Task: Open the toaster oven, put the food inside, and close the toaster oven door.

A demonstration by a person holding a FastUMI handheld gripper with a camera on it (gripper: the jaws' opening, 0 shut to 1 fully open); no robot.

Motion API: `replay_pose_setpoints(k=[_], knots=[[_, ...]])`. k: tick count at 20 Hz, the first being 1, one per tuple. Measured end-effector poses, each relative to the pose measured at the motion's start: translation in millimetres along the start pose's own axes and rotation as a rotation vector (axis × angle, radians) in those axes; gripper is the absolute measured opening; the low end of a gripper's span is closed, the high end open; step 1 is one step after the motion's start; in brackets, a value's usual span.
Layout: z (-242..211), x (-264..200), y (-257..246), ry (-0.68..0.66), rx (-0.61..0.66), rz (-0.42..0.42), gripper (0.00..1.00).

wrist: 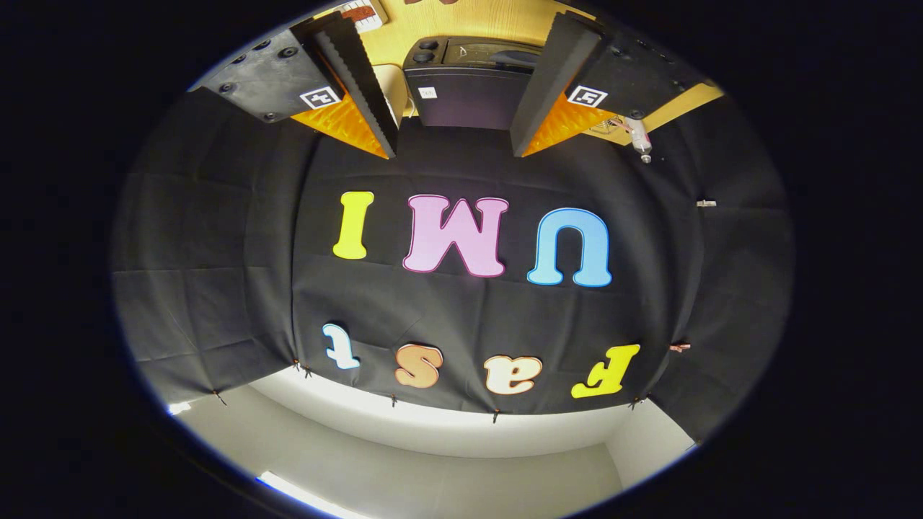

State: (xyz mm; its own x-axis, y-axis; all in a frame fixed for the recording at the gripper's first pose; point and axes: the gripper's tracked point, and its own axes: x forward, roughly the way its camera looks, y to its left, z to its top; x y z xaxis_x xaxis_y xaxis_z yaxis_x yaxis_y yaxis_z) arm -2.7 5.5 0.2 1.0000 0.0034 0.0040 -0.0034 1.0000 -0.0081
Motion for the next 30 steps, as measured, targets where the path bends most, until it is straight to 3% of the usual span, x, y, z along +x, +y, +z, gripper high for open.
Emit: replay_pose_setpoints(k=[12,24,30], knots=[[-12,3,11,0.015,0.002,0.008,0.98],[-112,49,78,0.198,0.062,0.090,0.98],[-173,70,102,0.321,0.078,0.090,0.98]])
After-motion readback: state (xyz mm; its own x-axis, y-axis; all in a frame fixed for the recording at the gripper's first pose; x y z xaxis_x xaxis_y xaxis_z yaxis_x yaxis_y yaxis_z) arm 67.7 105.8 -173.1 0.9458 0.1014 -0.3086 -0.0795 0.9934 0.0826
